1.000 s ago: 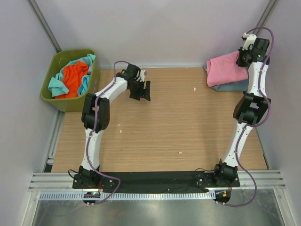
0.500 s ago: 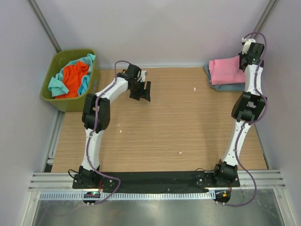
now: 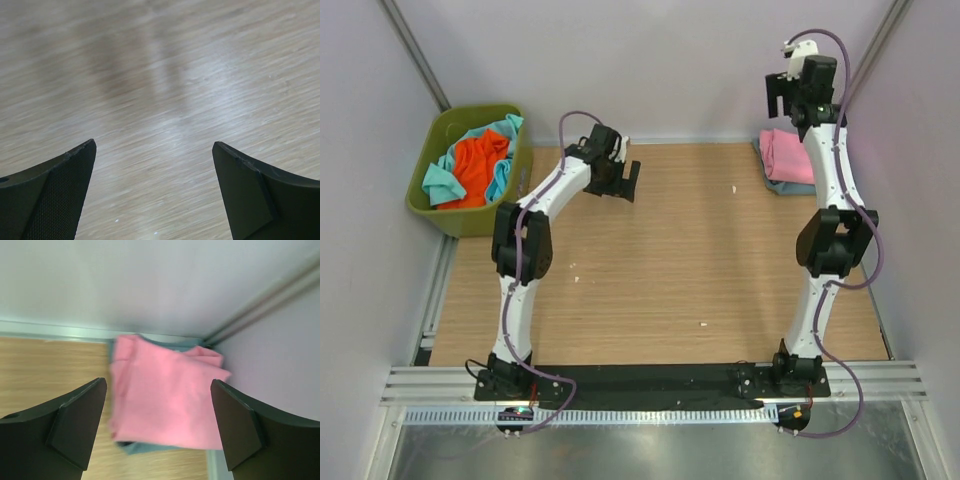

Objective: Fold and stack the t-shirts
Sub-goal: Reset both grippers

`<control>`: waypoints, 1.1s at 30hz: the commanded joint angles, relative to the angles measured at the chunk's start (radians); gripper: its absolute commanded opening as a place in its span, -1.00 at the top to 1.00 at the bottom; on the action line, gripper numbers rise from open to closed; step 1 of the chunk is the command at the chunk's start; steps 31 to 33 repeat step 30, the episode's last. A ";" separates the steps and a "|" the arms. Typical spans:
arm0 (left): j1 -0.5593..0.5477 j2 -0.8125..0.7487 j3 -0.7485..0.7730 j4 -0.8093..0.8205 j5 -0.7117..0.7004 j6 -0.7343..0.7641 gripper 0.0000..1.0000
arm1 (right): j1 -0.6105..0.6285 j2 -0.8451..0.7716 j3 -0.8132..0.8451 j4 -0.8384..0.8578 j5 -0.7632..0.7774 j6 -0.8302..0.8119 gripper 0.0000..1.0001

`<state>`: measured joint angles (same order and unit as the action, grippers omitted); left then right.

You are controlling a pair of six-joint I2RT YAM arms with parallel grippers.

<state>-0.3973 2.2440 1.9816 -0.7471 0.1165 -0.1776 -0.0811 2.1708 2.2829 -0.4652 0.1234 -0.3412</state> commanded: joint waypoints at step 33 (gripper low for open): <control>-0.020 -0.351 -0.032 -0.043 -0.301 -0.003 -0.99 | 0.331 -0.720 -0.666 -0.372 -0.157 0.396 -0.99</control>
